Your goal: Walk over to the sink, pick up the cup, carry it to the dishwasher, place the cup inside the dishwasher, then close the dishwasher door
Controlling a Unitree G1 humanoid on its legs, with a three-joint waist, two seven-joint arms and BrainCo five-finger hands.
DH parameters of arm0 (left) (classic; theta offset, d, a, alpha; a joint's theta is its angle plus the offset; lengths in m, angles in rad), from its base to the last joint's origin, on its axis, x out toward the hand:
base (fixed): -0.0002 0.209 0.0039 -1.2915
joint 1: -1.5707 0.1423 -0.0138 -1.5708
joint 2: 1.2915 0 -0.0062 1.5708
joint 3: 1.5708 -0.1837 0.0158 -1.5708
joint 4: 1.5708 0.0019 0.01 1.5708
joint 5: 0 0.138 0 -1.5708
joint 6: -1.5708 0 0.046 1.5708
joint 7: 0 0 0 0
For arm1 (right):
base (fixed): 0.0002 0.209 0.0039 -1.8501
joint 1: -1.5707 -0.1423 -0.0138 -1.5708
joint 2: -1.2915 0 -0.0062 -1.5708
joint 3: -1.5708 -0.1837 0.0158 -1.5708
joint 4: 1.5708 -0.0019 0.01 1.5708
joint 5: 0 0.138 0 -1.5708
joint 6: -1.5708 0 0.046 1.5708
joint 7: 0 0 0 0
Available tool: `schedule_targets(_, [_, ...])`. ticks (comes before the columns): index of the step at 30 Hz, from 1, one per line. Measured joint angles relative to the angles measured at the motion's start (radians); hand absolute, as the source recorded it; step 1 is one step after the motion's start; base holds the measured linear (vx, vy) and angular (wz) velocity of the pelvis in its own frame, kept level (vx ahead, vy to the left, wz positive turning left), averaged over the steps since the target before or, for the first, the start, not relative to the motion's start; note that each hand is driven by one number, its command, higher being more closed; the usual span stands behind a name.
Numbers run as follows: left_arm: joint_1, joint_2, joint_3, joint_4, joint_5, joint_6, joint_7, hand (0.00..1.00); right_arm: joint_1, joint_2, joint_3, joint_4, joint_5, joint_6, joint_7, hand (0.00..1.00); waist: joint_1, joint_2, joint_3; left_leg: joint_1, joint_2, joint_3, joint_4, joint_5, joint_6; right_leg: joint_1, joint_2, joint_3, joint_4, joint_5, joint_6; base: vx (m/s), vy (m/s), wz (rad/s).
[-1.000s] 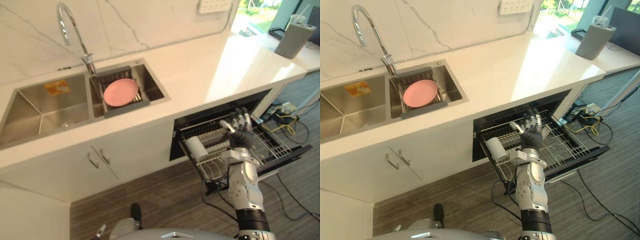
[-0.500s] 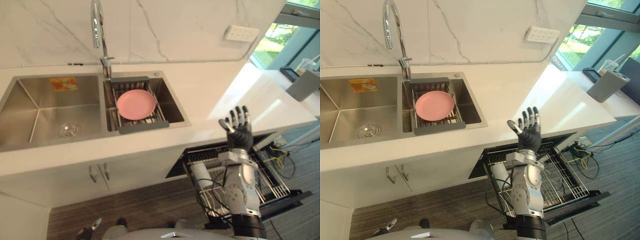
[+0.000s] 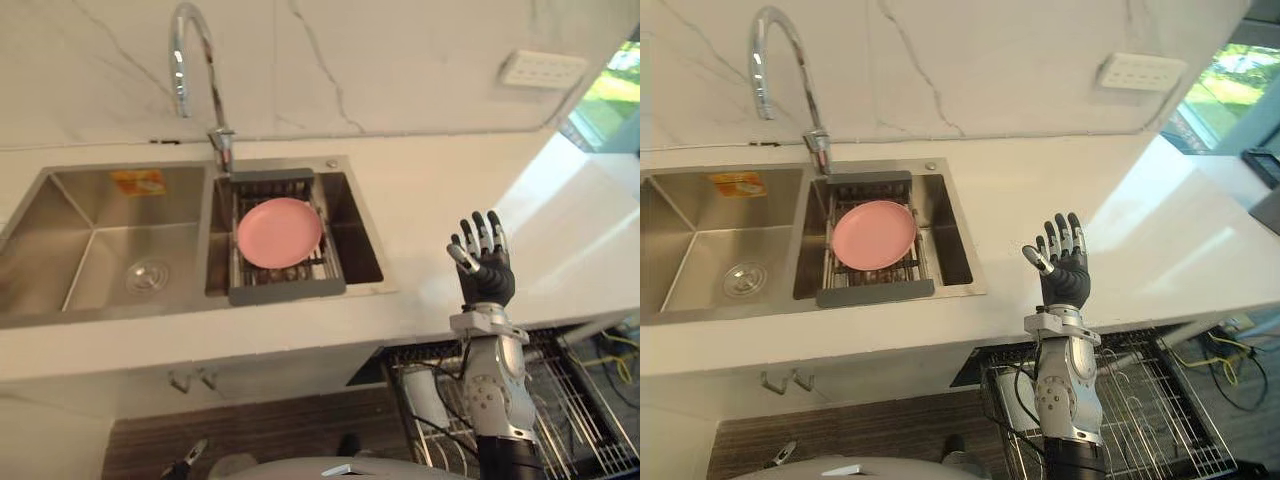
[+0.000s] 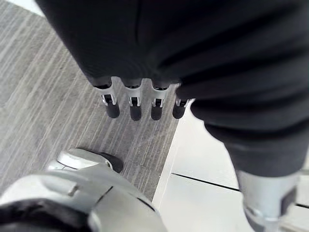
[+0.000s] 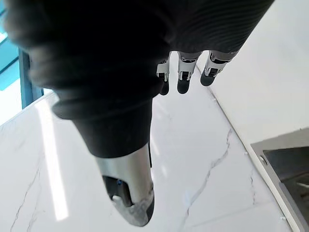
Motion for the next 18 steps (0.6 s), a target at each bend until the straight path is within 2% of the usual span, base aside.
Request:
schedule_targets(1, [0.000, -0.002, 0.006, 0.000, -0.034, 0.025, -0.019, 0.00, -0.004, -0.001, -0.001, 0.000, -0.011, 0.008, 0.000, 0.00, 0.002, 0.002, -0.001, 0.000, 0.002, 0.019, -0.006, 0.012, -0.001, 0.000, -0.002, -0.008, -0.001, 0.001, 0.000, -0.03, -0.016, 0.15])
schedule_targets(3, [0.000, -0.003, 0.005, 0.001, -0.066, 0.045, -0.039, 0.00, -0.007, -0.003, -0.003, 0.000, -0.040, 0.016, 0.000, 0.00, 0.005, 0.003, -0.001, 0.001, 0.004, 0.022, -0.013, 0.016, -0.002, -0.001, 0.000, -0.011, -0.008, 0.001, 0.000, -0.04, -0.015, 0.05])
schedule_targets(5, [-0.004, 0.000, 0.003, 0.001, -0.088, 0.062, -0.065, 0.00, -0.020, -0.007, -0.003, 0.000, -0.125, 0.013, 0.000, 0.00, 0.010, 0.005, 0.000, 0.021, 0.006, 0.031, -0.026, 0.025, -0.005, -0.004, 0.004, -0.003, -0.008, 0.004, -0.004, -0.02, -0.022, -0.18])
schedule_targets(8, [-0.008, 0.005, -0.018, 0.008, -0.158, 0.063, -0.073, 0.00, -0.057, -0.038, 0.002, 0.001, -0.317, 0.011, -0.012, 0.00, 0.011, 0.011, 0.000, 0.035, 0.007, 0.064, -0.039, 0.030, -0.008, -0.018, 0.010, 0.029, -0.008, 0.012, -0.009, -0.05, -0.014, -0.30])
schedule_targets(10, [-0.017, 0.004, -0.024, 0.010, -0.205, 0.074, -0.066, 0.00, -0.065, -0.090, 0.010, 0.012, -0.464, 0.011, -0.031, 0.00, 0.010, 0.012, 0.000, 0.040, 0.007, 0.069, -0.040, 0.031, -0.007, -0.022, 0.009, 0.037, -0.008, 0.014, -0.011, -0.05, -0.007, -0.18])
schedule_targets(14, [-0.018, 0.016, -0.021, 0.013, -0.196, 0.105, -0.048, 0.00, -0.092, -0.159, 0.049, 0.028, -0.656, -0.002, -0.043, 0.00, 0.004, 0.013, -0.001, 0.045, 0.006, 0.066, -0.046, 0.036, -0.007, -0.021, 0.007, 0.023, -0.008, 0.012, -0.011, -0.05, -0.007, -0.01])
schedule_targets(15, [-0.021, 0.019, -0.011, 0.021, -0.195, 0.125, -0.038, 0.00, -0.126, -0.184, 0.078, 0.054, -0.706, -0.006, -0.050, 0.00, -0.001, 0.012, -0.002, 0.049, 0.004, 0.061, -0.058, 0.044, -0.007, -0.021, 0.005, 0.018, -0.008, 0.012, -0.011, -0.03, -0.009, 0.09])
schedule_targets(18, [-0.028, 0.019, 0.029, 0.031, -0.195, 0.170, -0.033, 0.00, -0.191, -0.222, 0.128, 0.088, -0.781, -0.005, -0.049, 0.00, -0.001, 0.007, -0.003, 0.048, 0.001, 0.038, -0.074, 0.060, -0.008, -0.018, 0.004, -0.003, -0.008, 0.014, -0.012, -0.03, -0.015, 0.17])
